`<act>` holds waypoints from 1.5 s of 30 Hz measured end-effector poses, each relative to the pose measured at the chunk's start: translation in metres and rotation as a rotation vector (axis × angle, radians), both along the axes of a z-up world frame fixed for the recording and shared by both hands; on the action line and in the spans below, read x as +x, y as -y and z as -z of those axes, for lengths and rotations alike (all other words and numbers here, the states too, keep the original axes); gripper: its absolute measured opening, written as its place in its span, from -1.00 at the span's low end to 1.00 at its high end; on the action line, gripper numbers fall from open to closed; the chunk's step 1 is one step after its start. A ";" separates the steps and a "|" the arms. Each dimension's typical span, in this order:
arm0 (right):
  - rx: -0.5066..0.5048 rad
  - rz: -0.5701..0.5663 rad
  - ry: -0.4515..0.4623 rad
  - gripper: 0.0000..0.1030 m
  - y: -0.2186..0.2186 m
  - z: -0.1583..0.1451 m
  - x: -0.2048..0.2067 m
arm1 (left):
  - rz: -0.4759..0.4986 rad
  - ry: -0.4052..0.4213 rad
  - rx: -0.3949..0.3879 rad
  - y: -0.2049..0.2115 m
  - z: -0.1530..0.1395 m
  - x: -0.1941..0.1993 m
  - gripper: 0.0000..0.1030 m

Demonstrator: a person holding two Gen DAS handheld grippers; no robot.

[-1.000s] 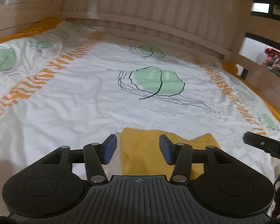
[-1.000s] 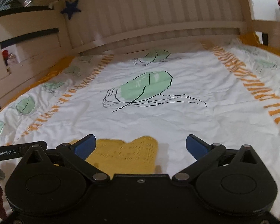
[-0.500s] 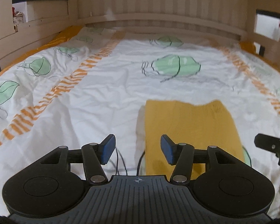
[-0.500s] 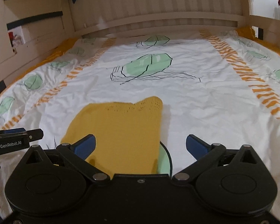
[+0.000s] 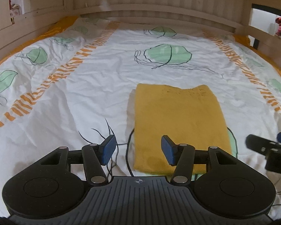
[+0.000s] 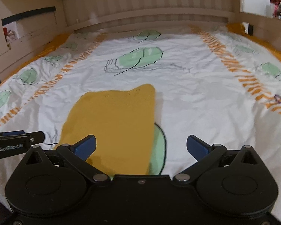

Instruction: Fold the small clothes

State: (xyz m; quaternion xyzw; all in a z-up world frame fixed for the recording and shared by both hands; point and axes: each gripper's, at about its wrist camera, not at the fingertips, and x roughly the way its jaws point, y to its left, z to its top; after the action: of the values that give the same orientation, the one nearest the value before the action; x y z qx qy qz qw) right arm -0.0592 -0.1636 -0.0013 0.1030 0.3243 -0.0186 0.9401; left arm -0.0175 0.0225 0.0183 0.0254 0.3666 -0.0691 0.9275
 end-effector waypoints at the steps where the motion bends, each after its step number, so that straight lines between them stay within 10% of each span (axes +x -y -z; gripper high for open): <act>1: 0.011 -0.004 -0.004 0.99 0.000 0.000 -0.001 | 0.000 -0.002 -0.002 0.001 0.000 -0.002 0.01; 45: 0.096 -0.022 -0.090 0.99 -0.007 0.016 -0.003 | -0.015 -0.055 0.023 -0.002 0.007 -0.008 0.01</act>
State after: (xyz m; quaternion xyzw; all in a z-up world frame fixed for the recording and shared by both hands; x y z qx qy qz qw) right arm -0.0617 -0.1568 -0.0170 0.1436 0.3681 0.0027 0.9186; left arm -0.0258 0.0245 0.0116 0.0315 0.3927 -0.0585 0.9173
